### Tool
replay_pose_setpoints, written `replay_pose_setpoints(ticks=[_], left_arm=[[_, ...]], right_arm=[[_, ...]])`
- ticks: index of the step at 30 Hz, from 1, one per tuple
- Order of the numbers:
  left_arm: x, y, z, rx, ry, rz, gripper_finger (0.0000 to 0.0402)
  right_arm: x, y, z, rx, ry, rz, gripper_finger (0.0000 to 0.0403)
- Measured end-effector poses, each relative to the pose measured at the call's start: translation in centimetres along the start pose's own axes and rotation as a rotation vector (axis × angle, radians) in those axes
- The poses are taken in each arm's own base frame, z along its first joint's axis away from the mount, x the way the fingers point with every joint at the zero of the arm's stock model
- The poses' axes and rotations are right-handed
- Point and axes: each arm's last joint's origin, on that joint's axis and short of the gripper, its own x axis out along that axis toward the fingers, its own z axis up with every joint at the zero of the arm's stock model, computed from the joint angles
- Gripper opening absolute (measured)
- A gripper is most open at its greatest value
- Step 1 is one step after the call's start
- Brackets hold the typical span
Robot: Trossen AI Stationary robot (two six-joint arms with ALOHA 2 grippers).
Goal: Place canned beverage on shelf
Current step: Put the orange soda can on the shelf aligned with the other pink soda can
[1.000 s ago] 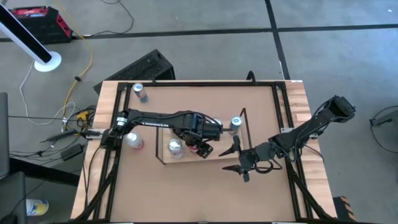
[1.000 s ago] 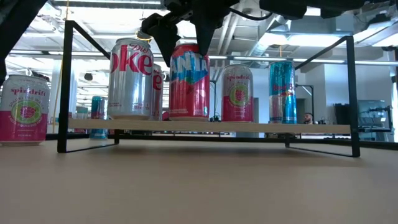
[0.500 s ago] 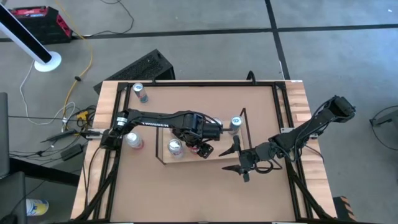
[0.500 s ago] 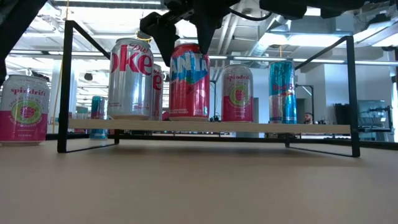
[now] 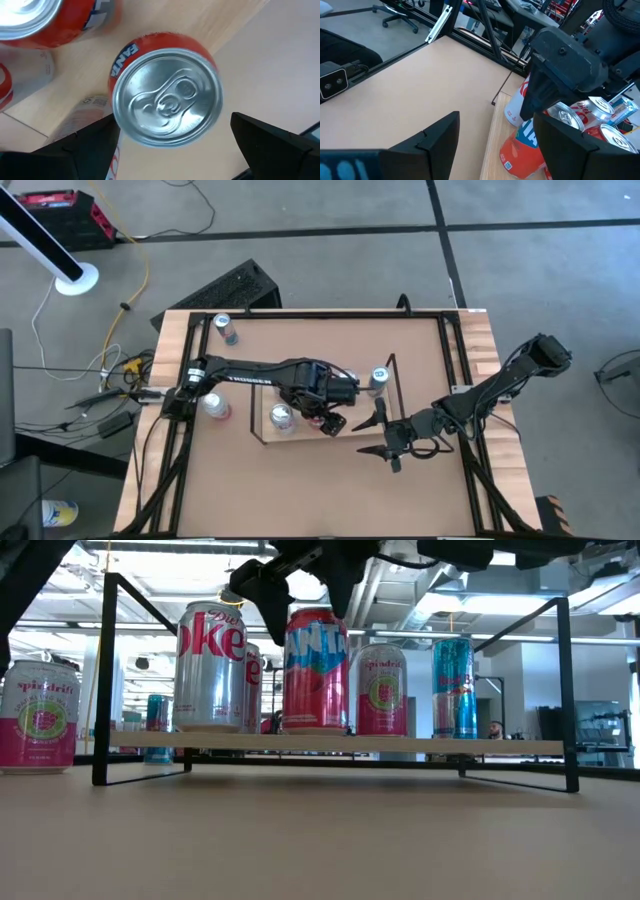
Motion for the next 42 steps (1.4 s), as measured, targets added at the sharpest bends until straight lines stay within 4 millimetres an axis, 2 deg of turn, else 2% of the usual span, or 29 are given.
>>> replay_pose_setpoints(ticks=[18,23,31,35,42], left_arm=[[-0.1,0.4,-0.2,0.007,0.066,0.014,0.0362],[-1.4,0.1,0.1,0.051,0.011,-0.010,0.0362],[-5.6,-0.1,-0.6,0.081,-0.042,-0.071,0.0361],[-8.0,0.9,-2.7,0.141,-0.082,-0.023,0.0361],[-13.3,2.0,-7.1,0.384,-0.318,0.010,0.0361]], right_arm=[[0.0,0.0,0.0,0.000,0.000,0.000,0.0276],[0.0,0.0,0.0,0.000,0.001,0.000,0.0276],[0.0,-0.1,0.0,0.001,0.003,-0.002,0.0276],[0.1,-0.4,-0.2,0.028,0.011,-0.012,0.0276],[1.1,-1.0,-1.0,0.102,0.028,-0.025,0.0275]])
